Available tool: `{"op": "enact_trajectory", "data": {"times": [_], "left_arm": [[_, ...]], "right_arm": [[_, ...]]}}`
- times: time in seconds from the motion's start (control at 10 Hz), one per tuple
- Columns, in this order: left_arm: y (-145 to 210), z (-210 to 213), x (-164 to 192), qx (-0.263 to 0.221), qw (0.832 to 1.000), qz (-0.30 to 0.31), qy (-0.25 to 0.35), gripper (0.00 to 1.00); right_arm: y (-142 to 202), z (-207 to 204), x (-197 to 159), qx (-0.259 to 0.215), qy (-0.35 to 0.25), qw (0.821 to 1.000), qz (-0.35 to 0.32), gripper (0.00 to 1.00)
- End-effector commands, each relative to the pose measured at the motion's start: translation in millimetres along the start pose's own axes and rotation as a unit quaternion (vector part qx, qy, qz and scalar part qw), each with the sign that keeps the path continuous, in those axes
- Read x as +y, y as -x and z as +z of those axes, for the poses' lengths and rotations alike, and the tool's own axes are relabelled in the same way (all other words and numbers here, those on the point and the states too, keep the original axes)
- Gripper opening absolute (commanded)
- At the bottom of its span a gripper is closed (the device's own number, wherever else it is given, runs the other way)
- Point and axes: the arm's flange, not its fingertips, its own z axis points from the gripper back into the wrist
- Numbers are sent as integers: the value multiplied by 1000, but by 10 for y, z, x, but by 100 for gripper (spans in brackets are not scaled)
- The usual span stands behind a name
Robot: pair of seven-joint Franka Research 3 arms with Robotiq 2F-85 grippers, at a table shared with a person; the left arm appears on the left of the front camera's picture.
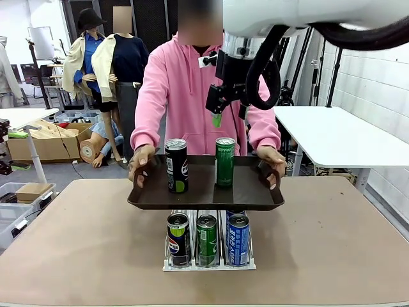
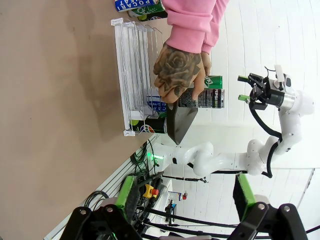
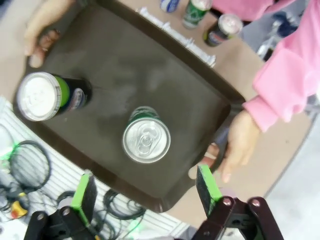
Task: Retrieve and hand over the desired beverage to the person.
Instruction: Place the picked can on the Handle tray extended by the person.
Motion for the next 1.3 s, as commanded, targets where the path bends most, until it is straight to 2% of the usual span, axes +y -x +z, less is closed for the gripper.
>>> {"op": "enact_trajectory", "data": {"times": [0.0, 0.4, 0.7, 0.9, 1.2], "left_arm": [[31, -1, -13, -3, 1000, 0, -1, 100], [31, -1, -13, -3, 1000, 0, -1, 100], [31, -1, -13, -3, 1000, 0, -1, 100], [31, -1, -13, -3, 1000, 0, -1, 100], [31, -1, -13, -3, 1000, 0, -1, 100]], "right_arm": [[233, 223, -141, 2, -44, 998, -38, 100], [795, 400, -711, -4, -99, 990, -102, 100], [1326, 343, -1293, -17, -160, 976, -150, 100], [1723, 355, -1687, -56, -209, 958, -186, 100], [2306, 323, -2235, -113, -248, 929, -250, 100]]}}
